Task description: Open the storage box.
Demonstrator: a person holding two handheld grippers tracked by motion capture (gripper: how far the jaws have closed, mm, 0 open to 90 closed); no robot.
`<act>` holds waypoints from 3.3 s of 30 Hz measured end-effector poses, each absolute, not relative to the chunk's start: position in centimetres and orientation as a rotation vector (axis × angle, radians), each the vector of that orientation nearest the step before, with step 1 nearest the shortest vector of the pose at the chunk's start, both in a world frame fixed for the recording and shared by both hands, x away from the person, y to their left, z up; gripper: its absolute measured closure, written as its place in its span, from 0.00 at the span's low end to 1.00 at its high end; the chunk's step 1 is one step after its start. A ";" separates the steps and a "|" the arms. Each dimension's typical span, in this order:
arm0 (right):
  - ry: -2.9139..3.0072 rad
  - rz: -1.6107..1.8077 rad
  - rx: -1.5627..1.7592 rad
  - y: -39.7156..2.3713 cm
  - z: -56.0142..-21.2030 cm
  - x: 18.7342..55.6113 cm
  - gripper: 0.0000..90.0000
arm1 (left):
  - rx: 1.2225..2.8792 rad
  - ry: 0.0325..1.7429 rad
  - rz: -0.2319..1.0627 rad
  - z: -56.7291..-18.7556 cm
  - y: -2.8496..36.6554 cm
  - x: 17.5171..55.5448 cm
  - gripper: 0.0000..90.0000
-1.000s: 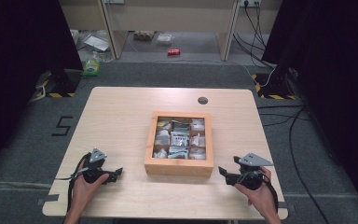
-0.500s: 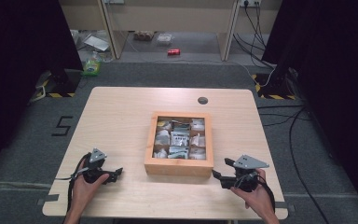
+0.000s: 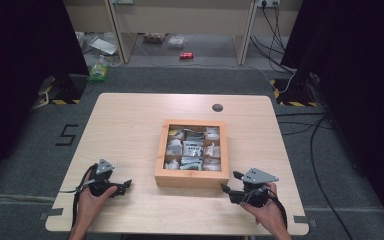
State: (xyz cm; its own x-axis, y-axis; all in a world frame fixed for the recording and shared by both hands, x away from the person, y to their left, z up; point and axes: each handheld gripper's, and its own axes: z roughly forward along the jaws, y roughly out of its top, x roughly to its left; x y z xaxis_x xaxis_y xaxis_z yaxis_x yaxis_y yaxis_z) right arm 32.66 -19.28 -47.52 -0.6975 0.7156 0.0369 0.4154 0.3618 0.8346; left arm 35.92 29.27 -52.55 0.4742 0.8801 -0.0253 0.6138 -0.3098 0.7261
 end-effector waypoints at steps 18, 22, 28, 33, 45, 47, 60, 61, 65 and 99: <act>2.270 1.267 1.028 -18.0 -47.9 33.1 0.44 | 2.040 1.234 0.501 -52.5 29.3 35.9 0.00; 2.257 1.268 1.031 -17.9 -47.7 33.1 0.45 | 2.041 1.233 0.501 -52.5 29.3 35.9 0.00; 2.252 1.250 1.002 -17.7 -47.6 33.0 0.45 | 2.041 1.234 0.500 -52.5 29.3 35.9 0.00; 2.257 1.253 1.005 -17.8 -47.5 33.1 0.45 | 2.041 1.234 0.500 -52.5 29.3 35.9 0.00; 2.252 1.274 1.011 -17.7 -47.2 33.1 0.45 | 2.040 1.234 0.501 -52.5 29.3 35.9 0.00; 2.245 1.276 1.007 -17.7 -47.1 33.1 0.46 | 2.041 1.234 0.501 -52.5 29.3 35.9 0.00; 2.191 1.367 1.023 -17.8 -46.1 33.5 0.46 | 2.040 1.234 0.501 -52.5 29.3 35.9 0.00; 2.187 1.373 1.022 -17.9 -46.0 33.6 0.46 | 2.041 1.234 0.501 -52.5 29.3 35.9 0.00; 2.174 1.399 1.020 -18.0 -45.6 33.9 0.46 | 2.040 1.234 0.501 -52.5 29.3 35.9 0.00; 2.082 1.578 0.939 -17.2 -41.1 38.0 0.53 | 2.042 1.233 0.500 -52.5 29.3 35.9 0.00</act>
